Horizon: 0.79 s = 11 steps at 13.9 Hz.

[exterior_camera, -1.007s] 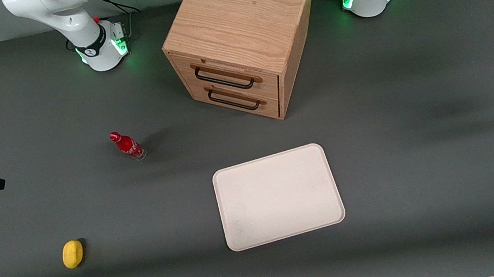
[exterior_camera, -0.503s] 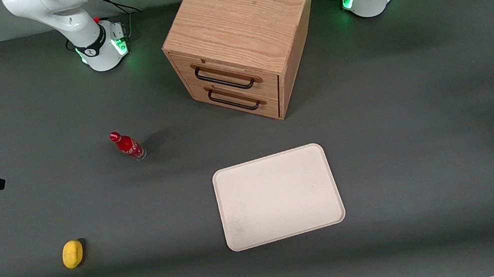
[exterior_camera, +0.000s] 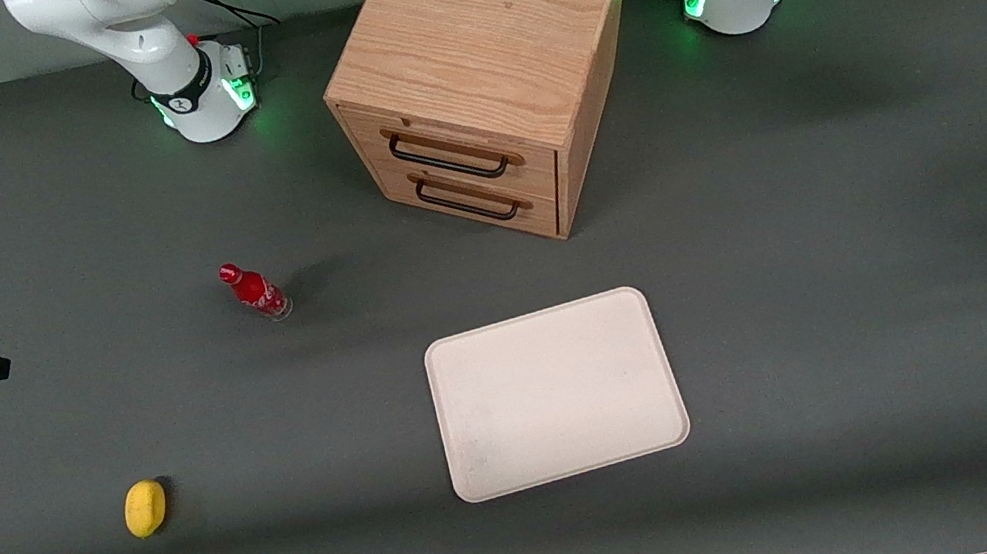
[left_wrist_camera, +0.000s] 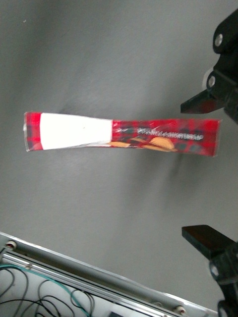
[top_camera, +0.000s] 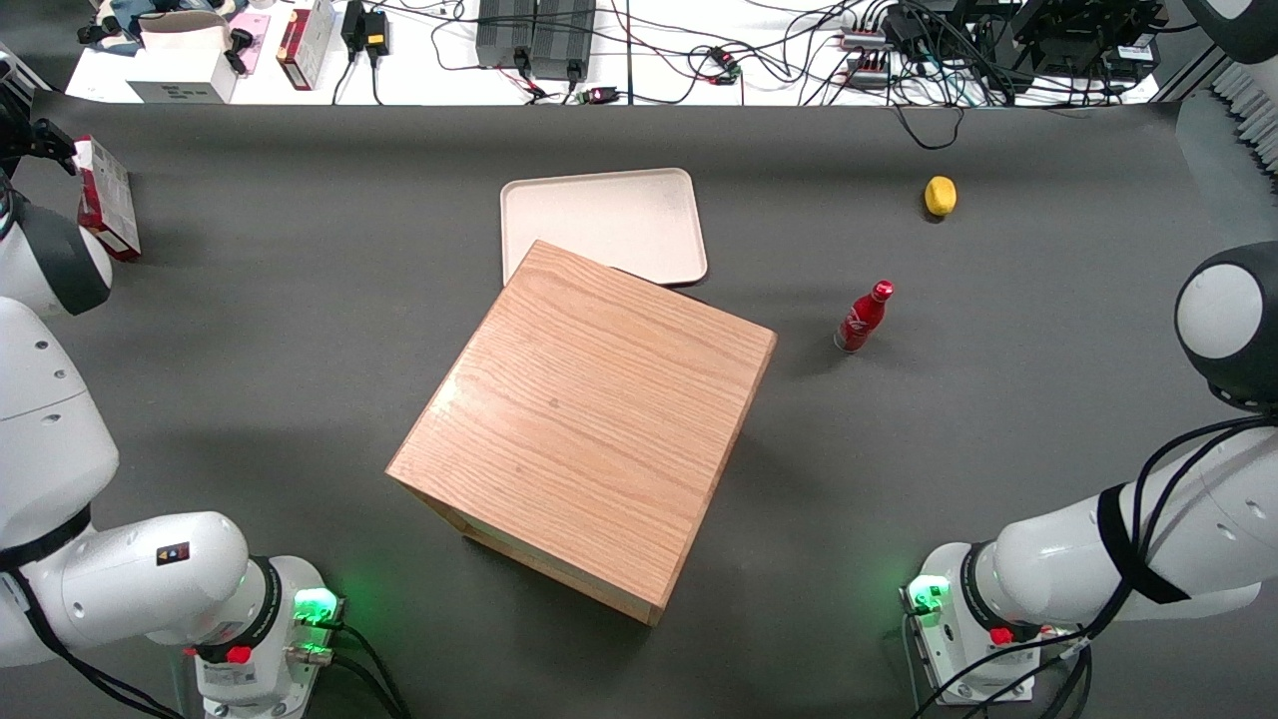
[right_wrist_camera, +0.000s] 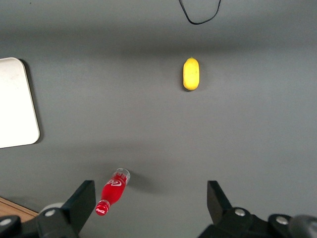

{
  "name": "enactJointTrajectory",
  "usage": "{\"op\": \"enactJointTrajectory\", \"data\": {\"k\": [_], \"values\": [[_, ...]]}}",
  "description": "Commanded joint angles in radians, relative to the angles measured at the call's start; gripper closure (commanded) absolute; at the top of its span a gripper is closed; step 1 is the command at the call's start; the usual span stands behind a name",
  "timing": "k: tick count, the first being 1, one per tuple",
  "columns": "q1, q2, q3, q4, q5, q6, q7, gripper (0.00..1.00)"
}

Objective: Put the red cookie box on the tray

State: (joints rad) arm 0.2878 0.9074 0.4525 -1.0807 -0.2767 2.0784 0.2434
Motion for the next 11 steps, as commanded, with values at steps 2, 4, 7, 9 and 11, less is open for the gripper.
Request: {"op": "enactJointTrajectory", "data": {"k": [2, 4, 7, 9, 11], "values": [[0.024, 0.088, -0.018, 0.079, -0.07, 0.06, 0.014, 0.0], [0.024, 0.1, -0.049, 0.079, -0.075, 0.112, -0.013, 0.0], [0.021, 0.122, -0.061, 0.081, -0.076, 0.178, -0.016, 0.01], [0.03, 0.155, -0.063, 0.074, -0.096, 0.236, -0.012, 0.01], [0.03, 0.172, -0.069, 0.071, -0.145, 0.25, -0.015, 0.02]]}}
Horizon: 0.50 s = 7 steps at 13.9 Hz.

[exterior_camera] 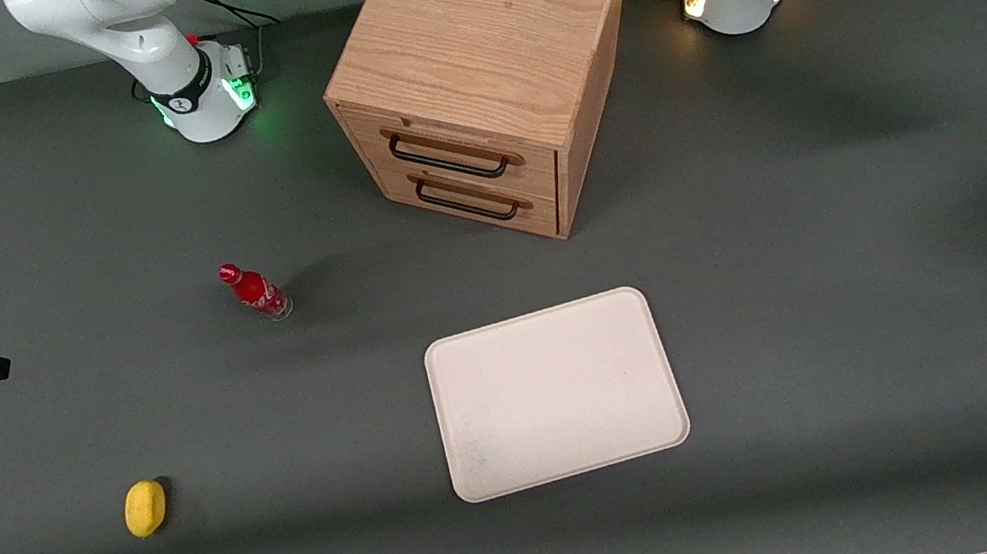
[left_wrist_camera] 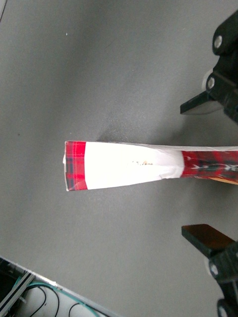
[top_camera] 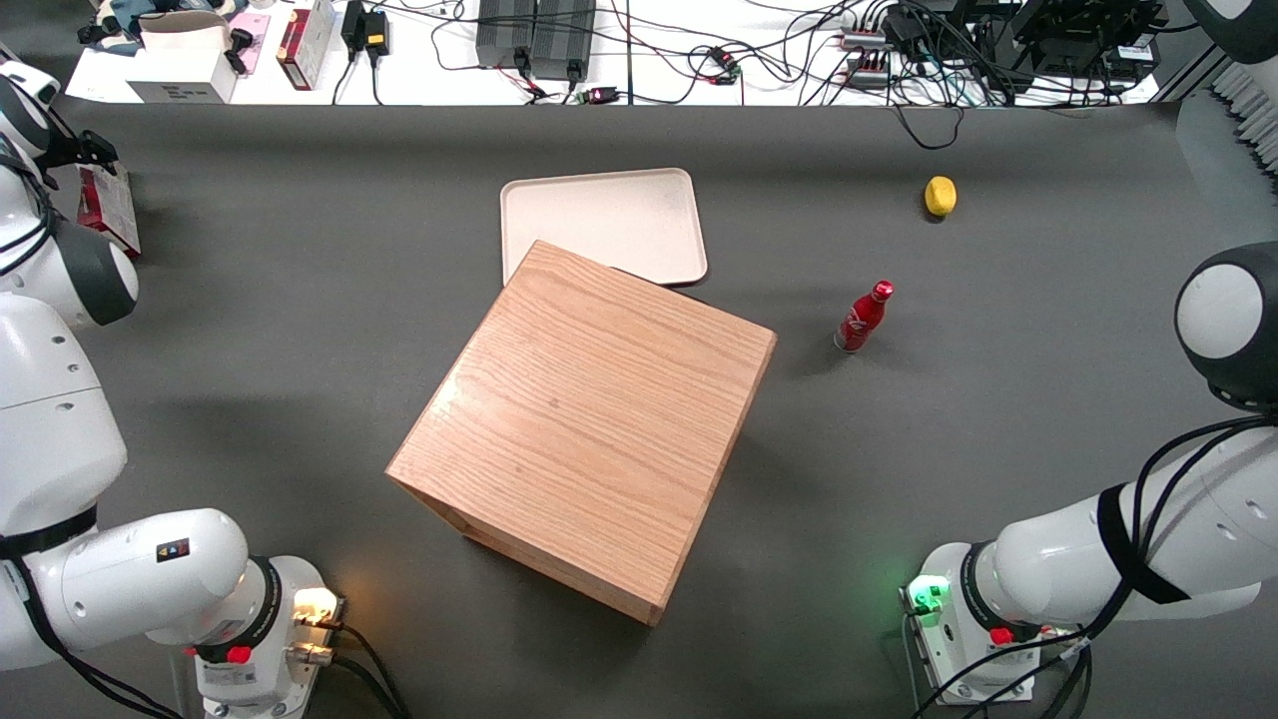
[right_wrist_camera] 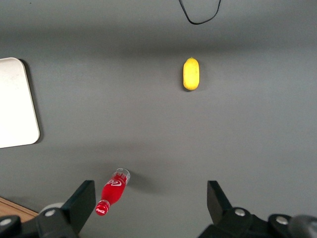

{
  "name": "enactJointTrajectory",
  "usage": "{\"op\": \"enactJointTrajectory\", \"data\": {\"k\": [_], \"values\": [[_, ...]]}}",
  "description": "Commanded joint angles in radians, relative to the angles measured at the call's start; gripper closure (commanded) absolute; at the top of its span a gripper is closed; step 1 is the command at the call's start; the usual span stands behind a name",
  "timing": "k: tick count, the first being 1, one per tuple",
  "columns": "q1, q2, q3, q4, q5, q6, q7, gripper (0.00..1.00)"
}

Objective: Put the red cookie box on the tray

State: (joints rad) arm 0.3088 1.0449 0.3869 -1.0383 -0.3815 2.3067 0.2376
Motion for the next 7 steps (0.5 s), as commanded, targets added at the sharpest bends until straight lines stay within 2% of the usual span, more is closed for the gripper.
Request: {"op": "enactJointTrajectory", "data": {"k": [1, 3, 4, 5, 6, 7], "values": [[0.009, 0.037, -0.003, 0.026, -0.042, 0.02, -0.009, 0.07], [0.01, 0.044, -0.003, 0.024, -0.042, 0.01, -0.004, 0.4], [0.01, 0.044, -0.002, 0.026, -0.042, -0.003, 0.002, 0.62], [0.01, 0.043, 0.001, 0.026, -0.037, -0.021, 0.003, 0.94], [0.009, 0.041, 0.004, 0.026, -0.034, -0.041, 0.005, 1.0], [0.006, 0.038, 0.006, 0.026, -0.031, -0.047, 0.021, 1.0]]}}
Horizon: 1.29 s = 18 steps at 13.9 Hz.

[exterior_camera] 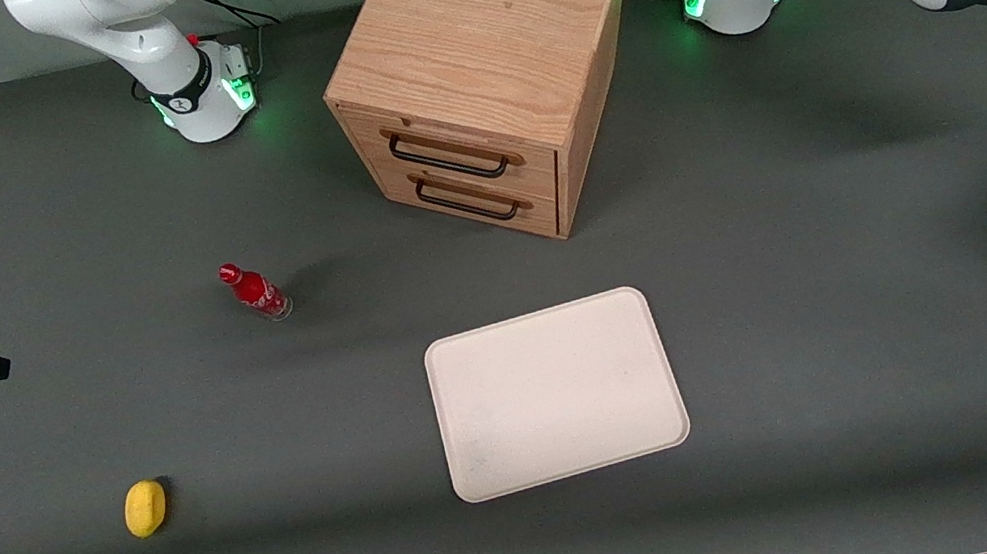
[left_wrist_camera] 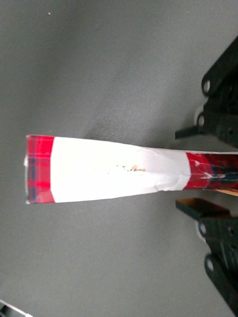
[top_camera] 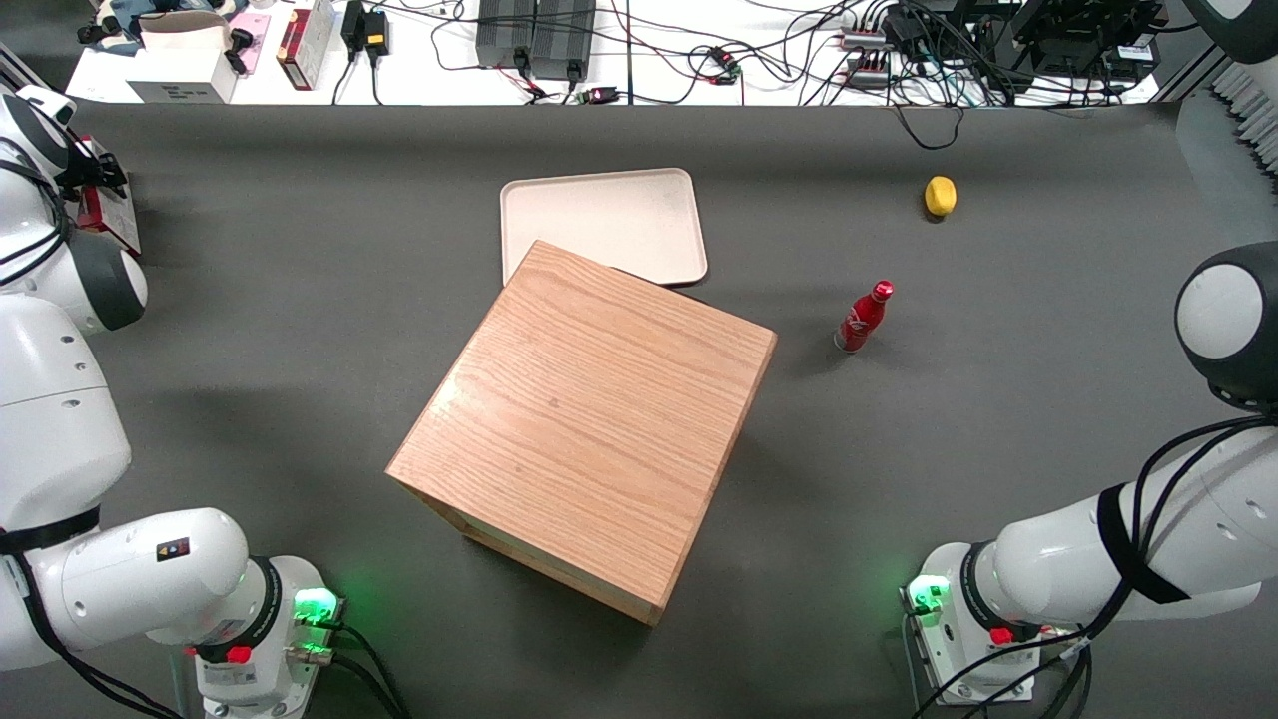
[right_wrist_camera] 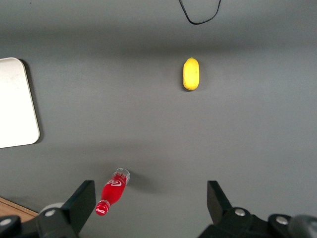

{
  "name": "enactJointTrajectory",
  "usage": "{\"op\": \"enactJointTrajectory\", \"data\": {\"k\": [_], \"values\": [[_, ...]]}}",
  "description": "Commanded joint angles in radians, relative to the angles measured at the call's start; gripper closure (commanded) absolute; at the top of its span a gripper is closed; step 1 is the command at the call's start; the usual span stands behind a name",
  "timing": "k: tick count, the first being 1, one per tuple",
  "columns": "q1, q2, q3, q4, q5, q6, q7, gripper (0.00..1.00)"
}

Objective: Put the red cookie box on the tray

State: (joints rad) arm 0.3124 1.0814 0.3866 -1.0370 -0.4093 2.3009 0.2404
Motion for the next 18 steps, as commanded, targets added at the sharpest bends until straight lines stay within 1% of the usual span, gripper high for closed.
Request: {"op": "enactJointTrajectory", "data": {"k": [1, 4, 6, 8, 10, 12, 13, 15, 18], "values": [[-0.001, -0.001, 0.011, 0.023, 0.004, -0.052, 0.058, 1.0], [-0.006, -0.061, 0.021, 0.025, 0.039, -0.17, 0.25, 1.0], [-0.044, -0.13, 0.02, 0.014, 0.067, -0.288, 0.286, 1.0], [-0.116, -0.245, 0.005, -0.046, 0.154, -0.36, 0.284, 1.0], [-0.177, -0.398, -0.084, -0.171, 0.232, -0.376, 0.278, 1.0], [-0.219, -0.521, -0.184, -0.288, 0.314, -0.376, 0.249, 1.0], [-0.236, -0.569, -0.225, -0.334, 0.328, -0.377, 0.193, 1.0], [-0.285, -0.629, -0.271, -0.392, 0.328, -0.382, 0.059, 1.0], [-0.317, -0.658, -0.351, -0.393, 0.325, -0.397, -0.015, 1.0]]}}
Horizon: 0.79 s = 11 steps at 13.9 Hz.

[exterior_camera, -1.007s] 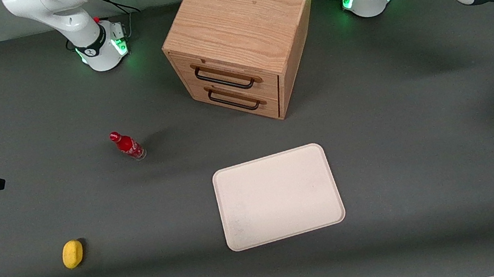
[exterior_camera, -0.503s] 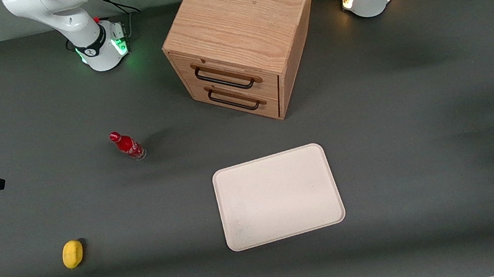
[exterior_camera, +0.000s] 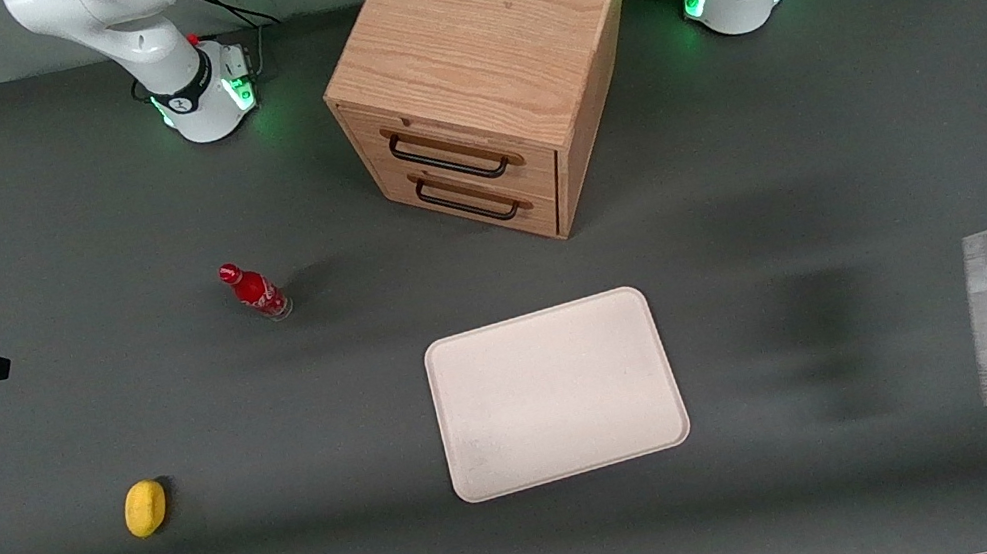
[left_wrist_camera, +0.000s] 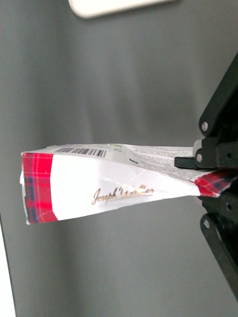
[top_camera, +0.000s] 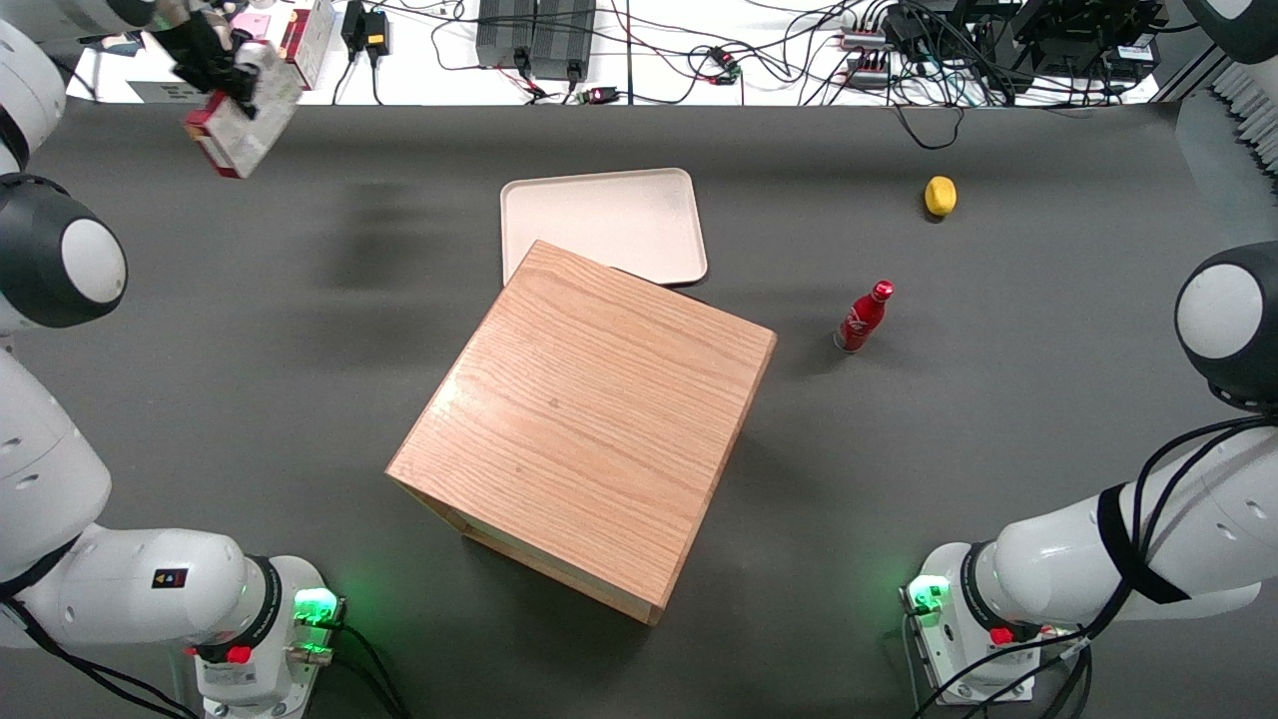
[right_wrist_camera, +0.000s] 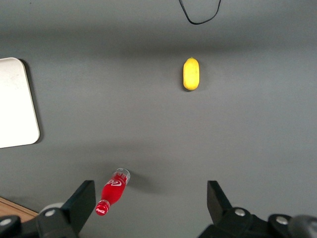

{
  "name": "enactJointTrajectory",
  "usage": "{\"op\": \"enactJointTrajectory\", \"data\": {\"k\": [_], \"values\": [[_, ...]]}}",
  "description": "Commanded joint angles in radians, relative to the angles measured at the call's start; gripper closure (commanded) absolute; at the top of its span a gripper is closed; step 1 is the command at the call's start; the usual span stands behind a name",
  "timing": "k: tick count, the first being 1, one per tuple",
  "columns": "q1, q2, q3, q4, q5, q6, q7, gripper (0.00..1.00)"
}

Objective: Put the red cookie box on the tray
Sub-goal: 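Carry the held cookie box over the white tray with the left gripper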

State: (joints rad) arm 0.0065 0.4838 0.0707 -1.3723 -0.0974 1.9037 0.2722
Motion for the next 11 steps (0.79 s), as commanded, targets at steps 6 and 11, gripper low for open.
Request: {"op": "enactJointTrajectory", "data": {"k": [6, 11], "values": [[-0.097, -0.057, -0.141, -0.054, 0.018, 0.032, -0.292, 1.0], [-0.189, -0.004, -0.176, -0.053, 0.094, 0.107, -0.476, 1.0]]}}
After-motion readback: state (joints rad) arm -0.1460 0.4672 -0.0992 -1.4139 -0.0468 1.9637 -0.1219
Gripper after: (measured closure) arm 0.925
